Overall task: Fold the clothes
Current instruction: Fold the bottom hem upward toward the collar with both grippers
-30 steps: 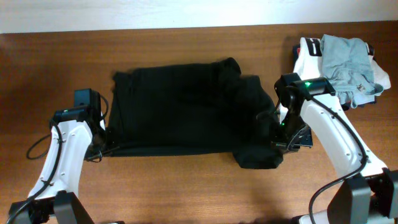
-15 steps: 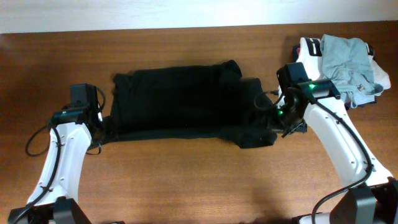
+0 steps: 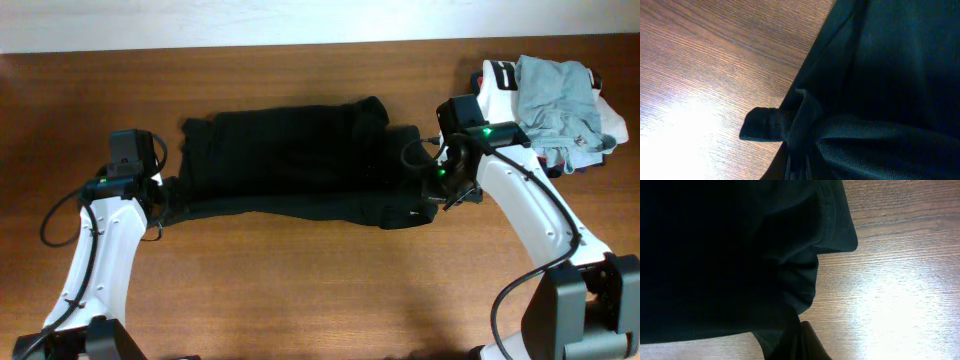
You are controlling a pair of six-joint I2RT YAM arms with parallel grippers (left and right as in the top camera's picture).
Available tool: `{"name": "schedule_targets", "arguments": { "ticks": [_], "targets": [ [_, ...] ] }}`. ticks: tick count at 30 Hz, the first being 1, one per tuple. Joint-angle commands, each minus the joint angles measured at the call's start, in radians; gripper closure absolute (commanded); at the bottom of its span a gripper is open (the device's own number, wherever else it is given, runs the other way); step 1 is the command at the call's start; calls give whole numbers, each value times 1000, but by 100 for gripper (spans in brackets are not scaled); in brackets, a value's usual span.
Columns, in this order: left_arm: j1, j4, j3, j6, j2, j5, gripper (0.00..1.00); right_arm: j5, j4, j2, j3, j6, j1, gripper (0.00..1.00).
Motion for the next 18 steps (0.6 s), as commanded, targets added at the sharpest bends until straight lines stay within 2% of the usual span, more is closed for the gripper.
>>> {"name": "schedule_targets", "arguments": {
  "ticks": [1,6,11,18],
  "targets": [
    [16,0,45,16,-36,-29,100,39,-3,-48,55,-24,-11,96],
    [16,24,155,16,-68,-29,100,42,5,-62,224,-91,-10,96],
    [16,26,348,18,-91,-29,100,66,-4,-62,469,-117,-10,96],
    [16,-43,659,86,-150,-23,100,108,-129,-62,822,-173,-11,96]
  ]
}}
